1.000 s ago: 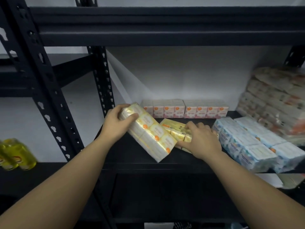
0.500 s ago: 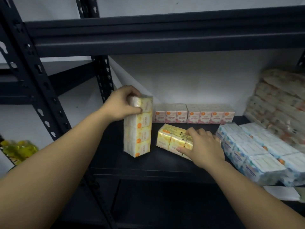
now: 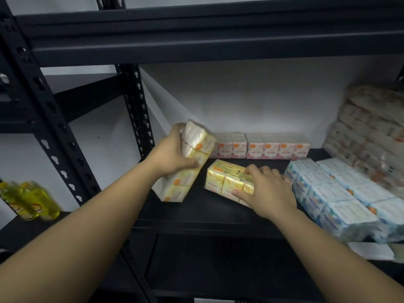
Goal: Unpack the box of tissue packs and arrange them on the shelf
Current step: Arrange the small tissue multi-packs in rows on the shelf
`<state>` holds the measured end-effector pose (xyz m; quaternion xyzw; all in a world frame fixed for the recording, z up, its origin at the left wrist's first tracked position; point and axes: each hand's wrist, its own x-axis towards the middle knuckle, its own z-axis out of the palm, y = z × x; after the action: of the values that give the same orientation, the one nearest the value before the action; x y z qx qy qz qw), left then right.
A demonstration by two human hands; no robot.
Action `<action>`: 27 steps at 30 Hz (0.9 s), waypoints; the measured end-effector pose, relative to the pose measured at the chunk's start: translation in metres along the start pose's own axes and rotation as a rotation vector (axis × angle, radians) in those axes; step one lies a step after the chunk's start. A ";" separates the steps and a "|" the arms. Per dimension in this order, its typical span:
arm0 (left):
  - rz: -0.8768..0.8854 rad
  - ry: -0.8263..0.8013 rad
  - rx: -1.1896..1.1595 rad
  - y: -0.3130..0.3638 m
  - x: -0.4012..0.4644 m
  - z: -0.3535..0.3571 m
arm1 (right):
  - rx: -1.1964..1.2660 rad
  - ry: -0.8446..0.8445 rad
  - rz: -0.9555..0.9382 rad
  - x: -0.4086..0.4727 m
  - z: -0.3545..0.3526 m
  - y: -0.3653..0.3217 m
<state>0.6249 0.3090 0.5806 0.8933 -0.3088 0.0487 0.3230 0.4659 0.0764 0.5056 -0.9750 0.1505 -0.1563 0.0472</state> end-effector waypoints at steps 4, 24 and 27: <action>-0.071 -0.114 0.241 -0.021 0.000 -0.004 | 0.000 0.001 -0.005 0.000 0.000 0.001; -0.084 -0.320 0.462 -0.059 -0.013 0.024 | 0.432 0.029 0.090 0.013 -0.019 -0.008; -0.080 -0.316 0.469 -0.060 -0.014 0.026 | 0.624 -0.003 0.129 0.018 -0.033 -0.009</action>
<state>0.6459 0.3363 0.5240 0.9516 -0.3001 -0.0341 0.0572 0.4745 0.0776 0.5430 -0.9023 0.1565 -0.1903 0.3539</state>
